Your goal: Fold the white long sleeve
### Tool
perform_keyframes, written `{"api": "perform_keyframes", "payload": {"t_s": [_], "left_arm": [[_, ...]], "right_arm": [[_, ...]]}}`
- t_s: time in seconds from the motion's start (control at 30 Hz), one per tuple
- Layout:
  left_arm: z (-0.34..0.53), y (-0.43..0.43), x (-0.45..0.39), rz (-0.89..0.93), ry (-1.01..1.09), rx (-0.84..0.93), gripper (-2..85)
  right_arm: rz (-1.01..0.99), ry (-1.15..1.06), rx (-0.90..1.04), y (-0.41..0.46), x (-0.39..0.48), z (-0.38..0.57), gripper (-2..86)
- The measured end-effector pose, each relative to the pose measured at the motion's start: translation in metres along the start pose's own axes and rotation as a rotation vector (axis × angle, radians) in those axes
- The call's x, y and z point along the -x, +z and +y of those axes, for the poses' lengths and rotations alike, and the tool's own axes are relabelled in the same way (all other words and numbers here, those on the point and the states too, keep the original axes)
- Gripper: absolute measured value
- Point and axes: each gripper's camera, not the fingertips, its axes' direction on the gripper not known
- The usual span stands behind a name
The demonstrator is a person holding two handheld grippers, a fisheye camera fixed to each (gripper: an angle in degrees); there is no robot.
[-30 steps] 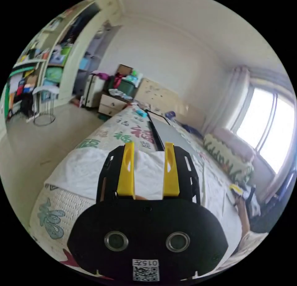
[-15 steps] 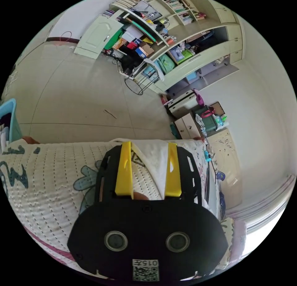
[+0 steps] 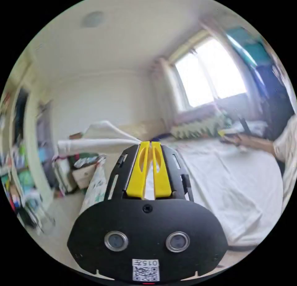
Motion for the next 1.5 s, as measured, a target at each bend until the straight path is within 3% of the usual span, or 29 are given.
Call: {"api": "perform_keyframes", "payload": {"t_s": [0.07,0.13,0.23,0.27,0.5,0.63,0.8,0.9,0.97,1.13,1.27,1.5], "left_arm": [[-0.021,0.061,-0.175,0.314,0.527,0.122,0.5],[-0.010,0.096,-0.274,0.468,0.781,0.196,0.5],[-0.014,0.148,-0.350,0.658,0.901,0.325,0.6],[-0.018,0.163,-0.362,0.644,0.938,0.353,0.7],[-0.079,0.216,-0.362,0.668,0.849,0.351,1.3],[-0.102,0.247,-0.365,0.671,0.836,0.389,2.5],[-0.130,0.268,-0.322,0.553,0.813,0.523,8.4],[-0.144,0.280,-0.254,0.387,0.692,0.613,11.1],[-0.132,0.309,-0.219,0.167,0.674,0.770,12.7],[-0.123,0.359,-0.175,0.172,0.550,0.867,14.1],[-0.125,0.358,-0.153,0.321,0.517,0.825,13.3],[-0.117,0.384,-0.133,0.309,0.505,0.822,11.6]], "right_arm": [[-0.112,-0.067,-0.018,-0.016,0.035,-0.019,7.5],[-0.179,-0.145,0.018,-0.027,0.070,-0.029,9.9],[-0.223,-0.291,0.080,-0.040,0.131,-0.031,11.7],[-0.227,-0.351,0.109,-0.041,0.153,-0.027,12.0],[-0.278,-0.547,0.364,0.008,0.229,-0.002,13.2],[-0.204,-0.688,0.638,0.064,0.255,0.009,4.5],[-0.149,-0.525,0.534,0.047,0.237,-0.017,-0.1],[-0.158,-0.408,0.406,0.001,0.215,-0.032,-0.5],[-0.151,-0.364,0.322,-0.038,0.208,-0.036,-0.6],[-0.028,-0.363,0.242,-0.090,0.214,-0.033,-0.7],[0.025,-0.339,0.248,-0.107,0.206,-0.024,-0.7],[0.047,-0.211,0.285,-0.128,0.178,-0.004,-0.6]]}}
